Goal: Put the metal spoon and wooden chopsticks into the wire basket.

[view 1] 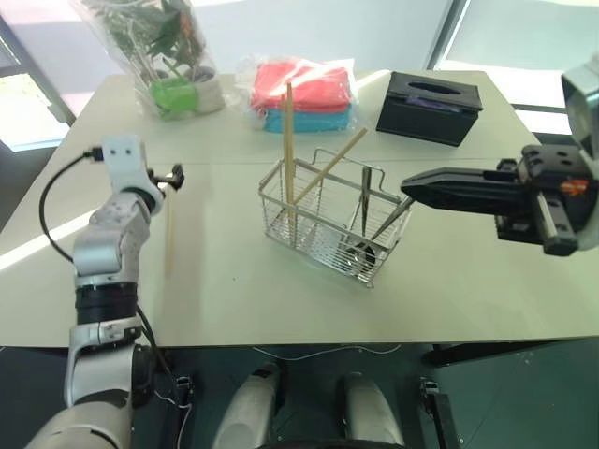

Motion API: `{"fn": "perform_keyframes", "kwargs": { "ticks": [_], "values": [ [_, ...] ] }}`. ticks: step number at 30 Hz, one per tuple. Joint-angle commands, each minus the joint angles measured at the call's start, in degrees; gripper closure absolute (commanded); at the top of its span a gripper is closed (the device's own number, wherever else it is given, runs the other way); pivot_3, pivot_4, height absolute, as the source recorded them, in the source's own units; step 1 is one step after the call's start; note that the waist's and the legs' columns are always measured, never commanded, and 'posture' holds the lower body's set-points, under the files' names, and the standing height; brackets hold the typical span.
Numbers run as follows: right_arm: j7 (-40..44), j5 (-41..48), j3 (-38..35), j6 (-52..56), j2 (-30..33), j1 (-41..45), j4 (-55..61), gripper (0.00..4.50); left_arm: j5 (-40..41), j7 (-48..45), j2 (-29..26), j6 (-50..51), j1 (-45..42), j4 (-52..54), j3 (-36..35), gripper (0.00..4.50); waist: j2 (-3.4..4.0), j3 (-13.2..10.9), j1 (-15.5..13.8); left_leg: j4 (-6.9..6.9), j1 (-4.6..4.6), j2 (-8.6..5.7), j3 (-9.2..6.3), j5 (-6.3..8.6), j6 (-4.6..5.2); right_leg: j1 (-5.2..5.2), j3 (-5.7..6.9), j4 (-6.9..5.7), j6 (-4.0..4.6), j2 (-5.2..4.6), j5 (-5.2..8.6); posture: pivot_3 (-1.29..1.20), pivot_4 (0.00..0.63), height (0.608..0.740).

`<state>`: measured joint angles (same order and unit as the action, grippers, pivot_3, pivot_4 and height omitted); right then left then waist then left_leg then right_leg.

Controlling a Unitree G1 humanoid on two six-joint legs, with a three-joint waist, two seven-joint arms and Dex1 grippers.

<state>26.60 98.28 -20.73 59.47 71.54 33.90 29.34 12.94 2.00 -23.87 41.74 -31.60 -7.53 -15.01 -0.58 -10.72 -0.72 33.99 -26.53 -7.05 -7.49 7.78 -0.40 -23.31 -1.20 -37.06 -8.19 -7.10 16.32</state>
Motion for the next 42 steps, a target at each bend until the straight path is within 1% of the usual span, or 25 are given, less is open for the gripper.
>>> {"fn": "perform_keyframes", "kwargs": {
  "ticks": [1, 5, 10, 14, 17, 20, 23, 27, 31, 33, 34, 35, 36, 38, 40, 41, 42],
  "values": [
    [-1.1, 1.0, 0.9, -1.5, 0.5, 1.9, 0.3, 4.5, -1.2, 3.7, 1.4, 4.1, 2.0, 5.7, -1.6, 0.01, 0.0, 0.0, -0.1, 0.0, -0.02, 0.0, -0.01, 0.0, 0.0, -0.01, 0.01, 0.0, 0.01, 0.0, 0.0, 0.0, 0.15, 0.74],
    [-2.0, 0.6, 3.2, -1.8, -0.1, 3.5, -0.3, 4.5, -0.6, 3.0, 2.4, 6.9, 3.7, 7.9, -1.1, 0.01, -0.02, 0.0, -0.1, 0.0, -0.04, 0.0, -0.01, 0.0, -0.01, -0.05, 0.01, 0.0, 0.04, 0.0, -0.01, 0.0, 0.15, 0.74],
    [-1.4, -0.9, 3.9, -1.5, -0.5, 3.9, -1.2, 4.5, -0.7, 3.8, 1.7, 15.2, 2.3, 7.9, -1.6, 0.01, -0.02, 0.0, 0.0, -0.02, -0.03, 0.0, 0.0, 0.01, -0.01, -0.04, 0.01, 0.01, 0.05, 0.01, 0.0, 0.0, 0.15, 0.74],
    [-1.0, -1.8, 2.9, -1.5, -0.7, 2.7, -1.4, 4.5, -0.4, 4.4, 0.3, 30.7, -3.1, 8.1, -2.5, 0.01, -0.02, 0.0, 0.0, -0.02, -0.02, 0.0, 0.0, 0.01, -0.01, -0.04, 0.02, 0.0, 0.04, 0.05, 0.0, 0.0, 0.15, 0.74],
    [-0.7, -2.4, 2.0, -1.6, -0.9, 1.5, -1.2, 4.5, -0.9, 4.8, 0.3, 38.8, -6.8, 8.7, -3.4, 0.01, -0.02, 0.0, 0.0, -0.02, -0.02, 0.0, 0.0, 0.0, -0.01, -0.04, 0.02, 0.0, 0.02, 0.09, -0.01, 0.0, 0.15, 0.74],
    [-0.8, -2.7, 1.3, -2.0, -1.3, 0.4, -0.9, 4.5, -2.2, 4.7, -1.2, 44.7, -9.5, 8.3, -1.9, 0.01, -0.02, 0.0, 0.1, -0.02, -0.02, 0.0, 0.0, 0.0, -0.01, -0.05, 0.02, -0.01, -0.09, 0.16, -0.07, 0.0, 0.15, 0.74],
    [-0.7, -3.1, 0.6, -2.4, -1.8, -0.6, -0.6, 4.5, -2.6, 3.8, -1.4, 47.8, -11.4, 7.1, -2.3, 0.01, -0.02, 0.0, 0.1, -0.03, -0.01, 0.0, 0.0, 0.0, -0.02, -0.06, 0.01, -0.02, -0.1, 0.17, -0.08, 0.0, 0.15, 0.74],
    [-0.5, -3.9, -0.4, -2.5, -2.0, -1.9, -0.5, 4.5, -3.2, 3.0, -1.0, 48.5, -11.1, 6.0, -4.0, 0.01, -0.02, 0.0, 0.0, -0.03, -0.01, 0.0, 0.01, 0.0, -0.02, -0.05, 0.0, -0.01, -0.1, 0.16, -0.08, 0.0, 0.15, 0.74],
    [-0.1, -4.5, -1.7, -2.5, -1.9, -3.2, -0.6, 4.5, -3.5, 2.5, 1.1, 50.3, -10.5, 5.3, -8.0, 0.01, -0.01, 0.0, 0.0, -0.04, 0.01, 0.01, 0.01, 0.0, -0.02, -0.05, -0.01, -0.02, -0.09, 0.13, -0.07, 0.0, 0.15, 0.74],
    [0.1, -4.8, -1.9, -2.5, -1.8, -3.4, -0.6, 4.5, -3.8, 2.3, 1.6, 50.1, -10.0, 5.3, -9.0, 0.54, 0.0, 0.0, 0.0, -0.04, 0.02, 0.0, 0.02, 0.0, -0.02, -0.04, -0.01, -0.01, -0.08, 0.11, -0.07, 0.0, 0.15, 0.74],
    [0.1, -4.9, -1.9, -2.6, -1.8, -3.4, -0.6, 4.5, -4.0, 2.3, 2.0, 50.4, -10.0, 5.3, -9.9, 0.89, 0.0, 0.0, 0.0, -0.04, 0.02, 0.0, 0.02, 0.0, -0.02, -0.03, -0.01, -0.01, -0.09, 0.11, -0.07, 0.0, 0.15, 0.74],
    [0.1, -5.0, -1.8, -2.6, -1.8, -3.3, -0.6, 4.5, -4.2, 2.1, 2.1, 50.3, -9.7, 5.4, -10.2, 1.42, 0.0, 0.0, 0.1, -0.04, 0.03, 0.0, 0.02, 0.0, -0.02, -0.02, -0.01, -0.01, -0.09, 0.1, -0.07, 0.0, 0.15, 0.74],
    [0.1, -5.1, -1.8, -2.6, -1.8, -3.2, -0.7, 4.5, -4.3, 2.1, 2.1, 50.3, -9.6, 5.6, -10.6, 1.85, 0.01, 0.0, 0.1, -0.04, 0.05, 0.0, 0.02, 0.0, -0.02, -0.01, -0.02, -0.01, -0.09, 0.1, -0.07, 0.0, 0.15, 0.74],
    [0.0, -5.2, -1.5, -2.7, -1.9, -3.0, -0.7, 4.5, -4.5, 2.0, 2.1, 50.4, -9.5, 5.6, -11.2, 2.93, 0.03, 0.0, 0.2, -0.04, 0.08, 0.01, 0.02, 0.0, -0.02, -0.01, -0.03, -0.03, -0.09, 0.1, -0.07, 0.0, 0.15, 0.74],
    [0.0, -5.4, -1.3, -2.7, -2.0, -2.8, -0.7, 4.5, -4.7, 2.0, 2.1, 50.4, -9.5, 5.5, -11.8, 3.87, 0.03, 0.0, 0.2, -0.05, 0.08, 0.01, 0.02, 0.01, -0.02, -0.01, -0.04, -0.03, -0.08, 0.1, -0.07, 0.0, 0.15, 0.74],
    [0.0, -5.5, -1.3, -2.7, -2.0, -2.7, -0.7, 4.5, -5.0, 2.1, 2.1, 50.4, -9.5, 5.5, -12.2, 4.42, 0.04, 0.0, 0.1, -0.05, 0.08, 0.01, 0.02, 0.01, -0.02, -0.01, -0.04, -0.03, -0.08, 0.09, -0.07, 0.0, 0.15, 0.74],
    [0.1, -5.6, -1.2, -2.7, -2.0, -2.7, -0.7, 4.5, -5.1, 2.0, 2.1, 50.5, -9.6, 5.6, -12.5, 4.47, 0.04, 0.0, 0.1, -0.05, 0.08, 0.01, 0.03, 0.01, -0.02, -0.01, -0.04, -0.03, -0.08, 0.09, -0.07, 0.0, 0.15, 0.74]
  ]
}}
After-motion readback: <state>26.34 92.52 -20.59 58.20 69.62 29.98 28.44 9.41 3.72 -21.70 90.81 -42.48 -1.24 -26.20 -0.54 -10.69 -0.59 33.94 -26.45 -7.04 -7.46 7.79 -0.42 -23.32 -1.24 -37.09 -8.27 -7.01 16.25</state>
